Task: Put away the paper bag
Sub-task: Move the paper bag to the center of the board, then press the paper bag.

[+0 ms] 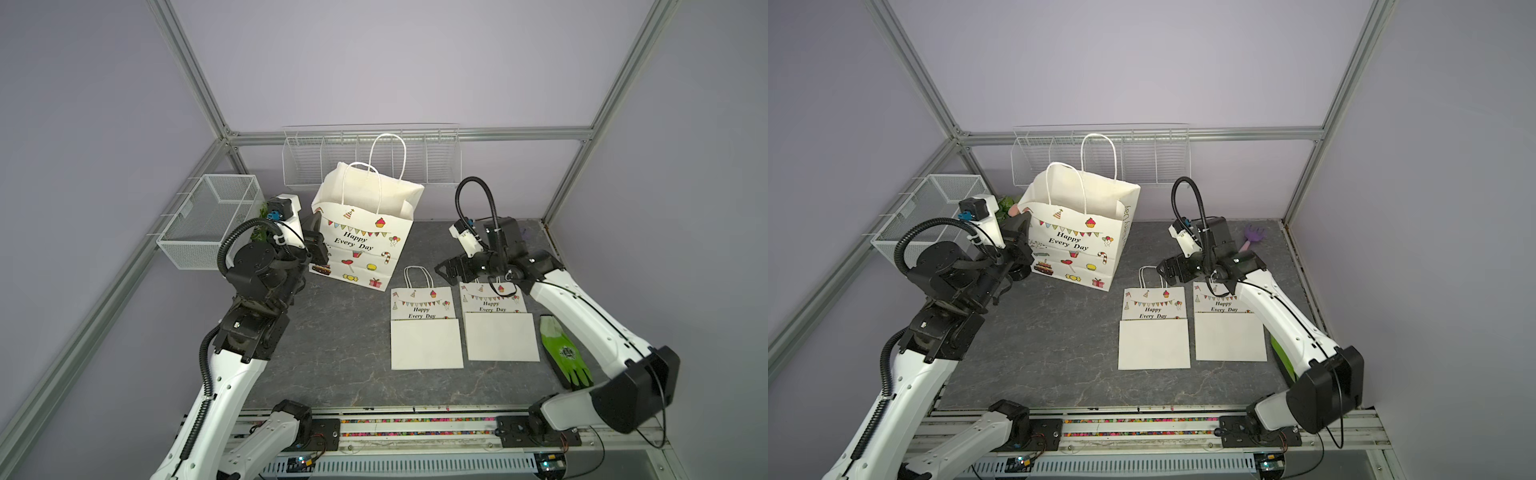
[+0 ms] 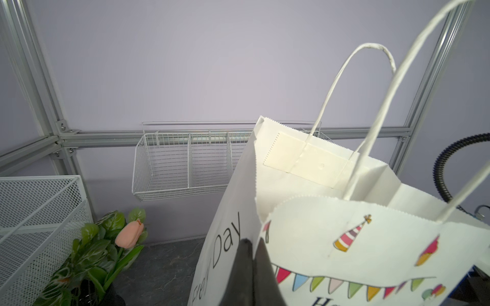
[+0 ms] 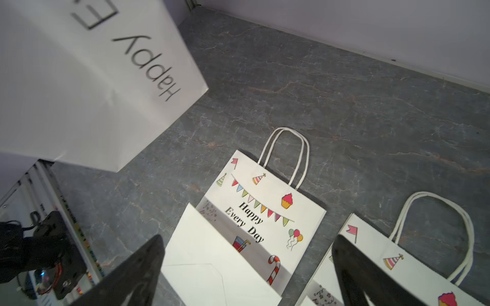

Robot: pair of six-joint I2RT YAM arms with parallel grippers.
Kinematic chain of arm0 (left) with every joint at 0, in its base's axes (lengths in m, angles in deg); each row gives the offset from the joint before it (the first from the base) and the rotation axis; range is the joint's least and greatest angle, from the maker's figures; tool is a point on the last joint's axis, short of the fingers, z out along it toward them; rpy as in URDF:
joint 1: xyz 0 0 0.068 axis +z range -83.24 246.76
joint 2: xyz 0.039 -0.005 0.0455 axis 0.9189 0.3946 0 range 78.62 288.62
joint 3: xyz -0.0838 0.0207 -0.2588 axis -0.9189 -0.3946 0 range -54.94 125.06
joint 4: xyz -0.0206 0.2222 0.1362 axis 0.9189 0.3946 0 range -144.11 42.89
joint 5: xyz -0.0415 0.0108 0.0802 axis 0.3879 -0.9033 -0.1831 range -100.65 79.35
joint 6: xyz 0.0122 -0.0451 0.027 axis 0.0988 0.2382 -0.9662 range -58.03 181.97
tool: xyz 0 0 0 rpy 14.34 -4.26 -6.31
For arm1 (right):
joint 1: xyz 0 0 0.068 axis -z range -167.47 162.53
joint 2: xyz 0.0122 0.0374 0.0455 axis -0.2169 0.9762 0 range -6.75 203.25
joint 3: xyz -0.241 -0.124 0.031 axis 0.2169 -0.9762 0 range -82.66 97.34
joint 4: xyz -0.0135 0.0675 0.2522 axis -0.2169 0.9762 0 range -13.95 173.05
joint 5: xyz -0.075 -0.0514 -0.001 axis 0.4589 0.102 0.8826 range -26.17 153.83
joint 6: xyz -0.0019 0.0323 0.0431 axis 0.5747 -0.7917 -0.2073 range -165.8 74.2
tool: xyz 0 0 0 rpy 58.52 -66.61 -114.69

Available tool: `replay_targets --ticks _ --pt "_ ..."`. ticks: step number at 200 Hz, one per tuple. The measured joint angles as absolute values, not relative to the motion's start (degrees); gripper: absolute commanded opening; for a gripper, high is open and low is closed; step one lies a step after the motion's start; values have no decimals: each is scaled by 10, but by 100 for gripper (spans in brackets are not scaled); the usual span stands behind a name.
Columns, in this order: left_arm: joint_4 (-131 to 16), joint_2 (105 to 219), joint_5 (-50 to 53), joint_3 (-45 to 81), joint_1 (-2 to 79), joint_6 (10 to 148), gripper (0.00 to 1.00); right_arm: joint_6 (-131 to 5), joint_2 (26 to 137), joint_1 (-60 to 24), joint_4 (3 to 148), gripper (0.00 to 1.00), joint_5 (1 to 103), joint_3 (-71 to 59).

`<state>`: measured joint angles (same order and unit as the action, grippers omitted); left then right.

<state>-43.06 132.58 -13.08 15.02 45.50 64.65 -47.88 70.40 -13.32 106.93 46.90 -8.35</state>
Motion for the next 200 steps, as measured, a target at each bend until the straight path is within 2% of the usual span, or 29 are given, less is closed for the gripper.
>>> replay_targets --ticks 22,46,74,128,200 --pt "-430 1335 -111 153 455 663 0 -493 622 -133 1019 89 436 -117" --pt "-430 1340 -87 166 456 677 0 -519 591 -133 944 95 384 -108" --pt "-432 1340 -57 177 457 695 0 -556 608 -141 862 97 349 -104" --pt "-436 1340 -17 178 457 727 0 -571 690 -184 817 98 342 -33" --pt "-467 1342 0 163 457 760 0 -569 677 -232 812 99 350 -19"
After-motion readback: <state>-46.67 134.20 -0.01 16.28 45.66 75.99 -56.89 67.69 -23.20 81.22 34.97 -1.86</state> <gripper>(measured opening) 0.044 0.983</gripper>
